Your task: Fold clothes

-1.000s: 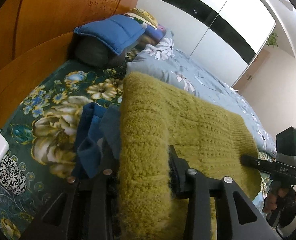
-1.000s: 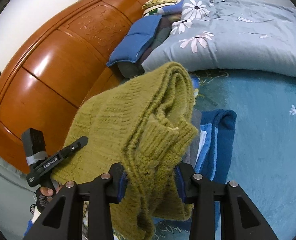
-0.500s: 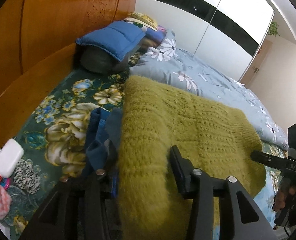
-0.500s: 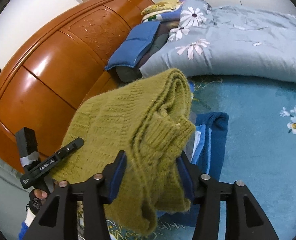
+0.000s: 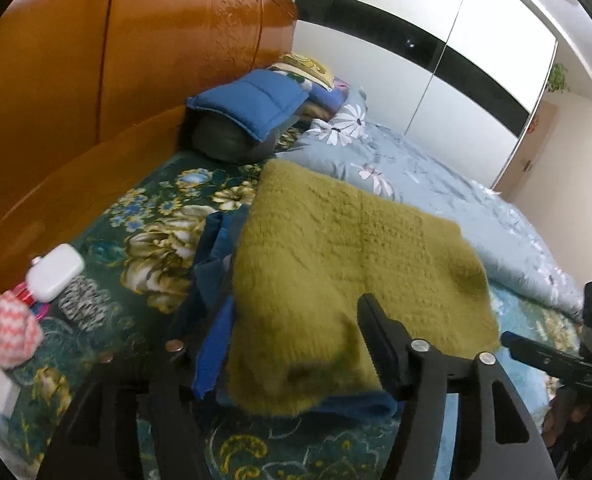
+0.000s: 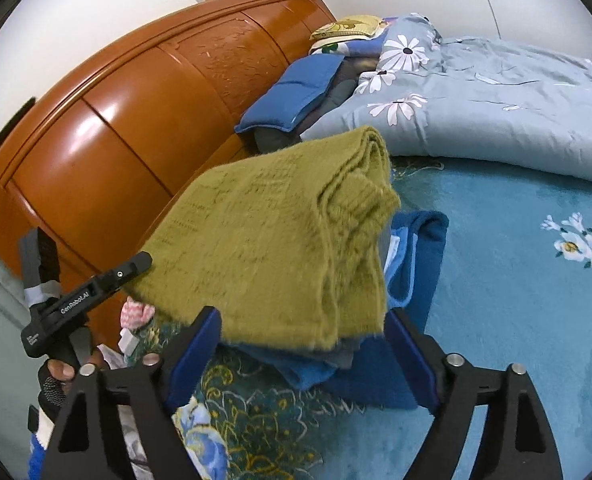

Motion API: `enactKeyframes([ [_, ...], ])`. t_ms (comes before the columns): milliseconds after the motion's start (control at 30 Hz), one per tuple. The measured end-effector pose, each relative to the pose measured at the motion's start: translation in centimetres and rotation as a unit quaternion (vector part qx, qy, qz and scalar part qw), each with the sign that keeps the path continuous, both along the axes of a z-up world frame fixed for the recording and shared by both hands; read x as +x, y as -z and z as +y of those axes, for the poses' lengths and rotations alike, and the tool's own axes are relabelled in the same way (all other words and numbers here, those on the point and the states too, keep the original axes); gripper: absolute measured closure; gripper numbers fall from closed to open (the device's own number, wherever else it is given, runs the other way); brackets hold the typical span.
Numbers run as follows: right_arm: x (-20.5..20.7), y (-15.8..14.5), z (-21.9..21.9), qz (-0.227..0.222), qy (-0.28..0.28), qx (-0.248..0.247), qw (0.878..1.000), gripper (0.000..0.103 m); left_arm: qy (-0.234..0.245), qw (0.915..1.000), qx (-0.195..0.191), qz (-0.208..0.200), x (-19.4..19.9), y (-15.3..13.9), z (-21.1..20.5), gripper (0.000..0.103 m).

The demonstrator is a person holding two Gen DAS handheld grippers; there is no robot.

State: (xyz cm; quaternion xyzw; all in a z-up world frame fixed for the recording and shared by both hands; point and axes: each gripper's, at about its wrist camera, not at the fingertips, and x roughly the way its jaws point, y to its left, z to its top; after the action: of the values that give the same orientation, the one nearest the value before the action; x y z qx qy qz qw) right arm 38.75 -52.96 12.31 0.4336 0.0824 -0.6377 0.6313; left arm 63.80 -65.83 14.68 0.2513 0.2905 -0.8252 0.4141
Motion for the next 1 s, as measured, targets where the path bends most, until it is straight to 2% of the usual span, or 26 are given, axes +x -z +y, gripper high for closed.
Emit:
enactKeyframes([
  [200,1.1,0.9,2.7,0.009,-0.002,0.001,1.000,0.004,-0.012,0.9997,-0.010,-0.016,0.0,0.2,3.4,0.030],
  [300,1.6,1.4,3.8,0.019,-0.001,0.006,1.000,0.003,-0.021,0.9996,-0.009,-0.014,0.2,0.8,5.0,0.029],
  [500,2.7,2.6,5.3,0.053,-0.001,0.024,0.998,0.002,-0.041,0.9986,0.008,-0.033,0.4,4.0,7.6,0.029],
  [700,4.5,4.1,6.0,0.075,-0.012,0.036,0.996,0.002,-0.062,0.9969,0.007,-0.048,-0.1,7.2,10.0,0.029],
  [900,6.9,5.7,6.3,0.104,-0.035,0.049,0.993,0.002,-0.068,0.9947,-0.009,-0.076,-0.7,9.0,11.5,0.029],
  [1000,7.9,6.3,6.5,0.117,-0.041,0.050,0.991,0.002,-0.065,0.9955,-0.011,-0.068,-0.8,9.5,12.0,0.029],
])
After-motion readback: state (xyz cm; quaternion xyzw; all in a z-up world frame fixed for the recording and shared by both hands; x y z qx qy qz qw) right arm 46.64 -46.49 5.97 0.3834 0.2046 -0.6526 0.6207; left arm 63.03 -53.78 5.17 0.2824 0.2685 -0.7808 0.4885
